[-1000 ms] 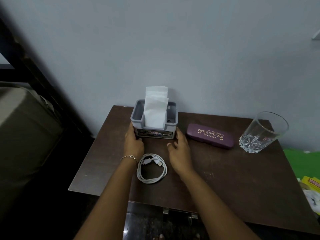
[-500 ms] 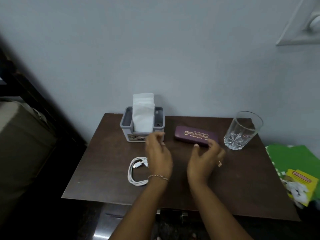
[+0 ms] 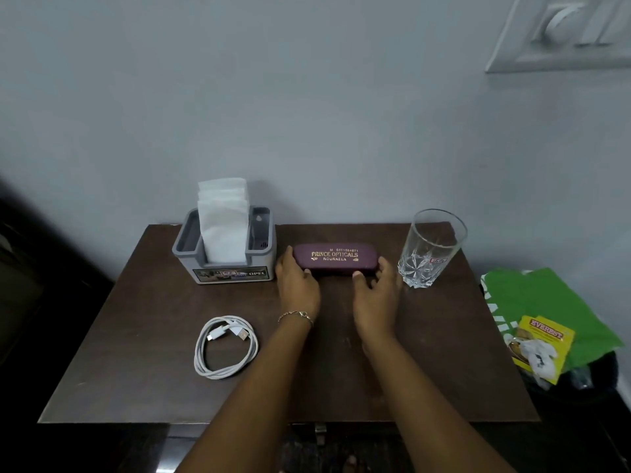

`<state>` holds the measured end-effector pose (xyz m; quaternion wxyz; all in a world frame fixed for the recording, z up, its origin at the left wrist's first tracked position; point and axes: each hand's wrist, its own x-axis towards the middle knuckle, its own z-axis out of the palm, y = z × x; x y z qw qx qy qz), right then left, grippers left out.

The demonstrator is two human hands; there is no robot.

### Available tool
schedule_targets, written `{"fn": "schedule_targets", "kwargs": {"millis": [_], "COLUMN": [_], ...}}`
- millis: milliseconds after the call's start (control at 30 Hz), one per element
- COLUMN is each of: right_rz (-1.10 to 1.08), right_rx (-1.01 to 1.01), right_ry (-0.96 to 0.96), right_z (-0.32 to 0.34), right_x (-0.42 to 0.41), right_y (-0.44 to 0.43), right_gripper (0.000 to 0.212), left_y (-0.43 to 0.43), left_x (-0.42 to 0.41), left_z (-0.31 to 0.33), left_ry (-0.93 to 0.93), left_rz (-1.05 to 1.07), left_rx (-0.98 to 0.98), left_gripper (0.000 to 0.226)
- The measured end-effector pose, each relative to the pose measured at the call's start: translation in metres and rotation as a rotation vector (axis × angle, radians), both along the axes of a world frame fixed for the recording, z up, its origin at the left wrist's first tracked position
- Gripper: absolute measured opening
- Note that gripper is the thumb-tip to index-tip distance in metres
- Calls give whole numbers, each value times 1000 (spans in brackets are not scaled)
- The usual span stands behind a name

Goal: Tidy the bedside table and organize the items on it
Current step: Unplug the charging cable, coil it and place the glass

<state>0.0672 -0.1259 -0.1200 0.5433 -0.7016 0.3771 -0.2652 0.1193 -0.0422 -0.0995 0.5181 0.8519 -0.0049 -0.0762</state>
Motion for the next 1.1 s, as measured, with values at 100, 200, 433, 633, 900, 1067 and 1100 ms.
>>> {"fn": "schedule_targets", "kwargs": {"millis": [100,200,433,633,900,1067,1100], "right_rz": [19,-42,-424,-46,172,182,188], "right_rx": [-4,9,45,-95,-59,-41,-34], "right_ry": [-2,-11,20,-8,-106,-123,-124], "right_z": [0,-3,5,-4,-3,-1,-1], "right_x": [2,-11,-49,-55,-58,-71,-75], "right_y": [2,2,-21,-76,-103,-88,-82], "right_gripper": [56,52,55,99,65,62,62], "left_y": [0,0,-31,-75,-99,-83,-76], "left_x": [2,-9,-50,-61,-69,-79,-80], "left_z": [0,3,21,13,4,2,1], "left_ry": [10,-56,-386,-30,91,84,83], "left_rz": [-17,-18,-169,-424,-429,-426,-427], "left_rx": [-10,-10,-201,-310,-228,-231,-249], "left_gripper": [58,58,58,75,65,68,68]}}
